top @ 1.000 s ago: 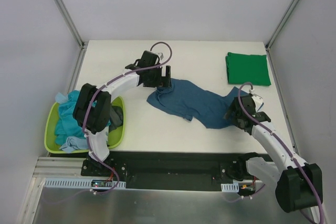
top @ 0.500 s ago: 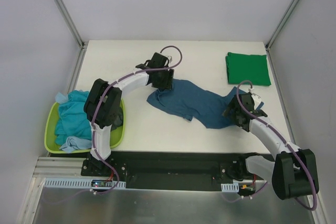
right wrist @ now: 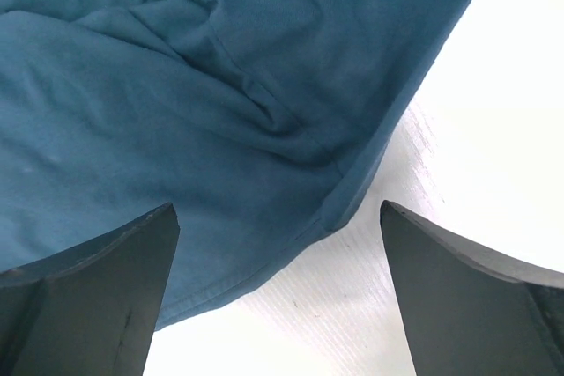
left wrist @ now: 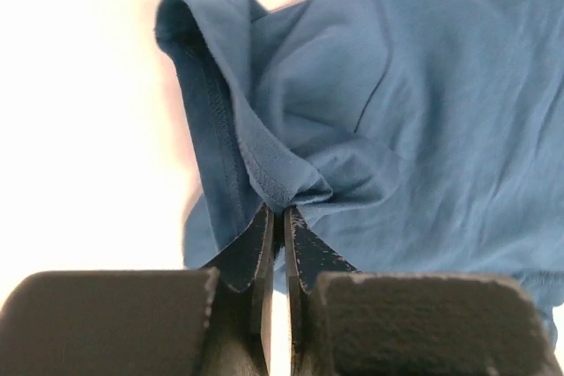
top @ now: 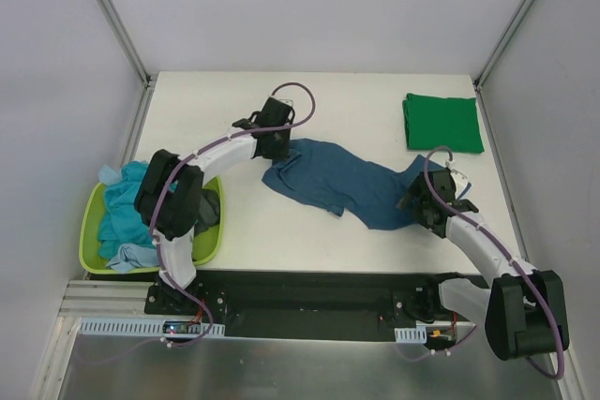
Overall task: Fold and stack the t-shirts
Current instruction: Flatten out the tshirt
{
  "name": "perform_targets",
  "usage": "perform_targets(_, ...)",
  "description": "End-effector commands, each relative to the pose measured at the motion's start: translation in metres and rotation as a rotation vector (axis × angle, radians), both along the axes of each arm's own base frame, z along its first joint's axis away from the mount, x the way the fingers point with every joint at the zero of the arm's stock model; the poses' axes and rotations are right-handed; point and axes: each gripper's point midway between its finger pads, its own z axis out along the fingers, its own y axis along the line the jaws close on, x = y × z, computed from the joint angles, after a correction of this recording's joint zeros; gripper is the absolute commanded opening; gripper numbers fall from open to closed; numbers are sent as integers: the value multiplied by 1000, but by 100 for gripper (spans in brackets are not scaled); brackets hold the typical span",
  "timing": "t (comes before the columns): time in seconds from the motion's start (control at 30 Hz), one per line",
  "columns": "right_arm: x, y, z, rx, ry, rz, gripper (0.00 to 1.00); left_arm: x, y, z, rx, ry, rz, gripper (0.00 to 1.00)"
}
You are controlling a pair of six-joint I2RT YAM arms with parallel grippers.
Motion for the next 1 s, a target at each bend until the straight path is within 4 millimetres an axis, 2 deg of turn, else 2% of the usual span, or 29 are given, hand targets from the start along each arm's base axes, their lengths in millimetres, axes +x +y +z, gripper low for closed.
perform_targets(0.0,4,3,10,40,-59,-23,99,-8,33,60,-17,-162,147,0)
perform_targets(0.23,1,2,6,43,-44,-27,97,-37,66,70,-86,-226,232,0)
perform_targets(0.43,10,12,-7,84,-29,-11,86,-48,72,69,-130,-227,227,0)
perform_targets(0.57,22,18,-16,99,-7,4,64,-44,70,73,-159,-227,213,0)
perform_targets(0.67,35,24,-17,111,-10,24,31,-37,68,84,-190,-238,208,0)
perform_targets(0.73,43,32,-6,137,-25,79,10,-32,70,93,-229,-243,208,0)
perform_targets(0.8,51,38,18,153,-74,116,1,-29,71,115,-291,-265,199,0)
perform_targets(0.87,55,40,53,157,-145,147,1,-27,75,142,-348,-312,197,0)
perform_targets(0.97,52,42,119,166,-305,200,1,-34,79,194,-407,-424,169,0)
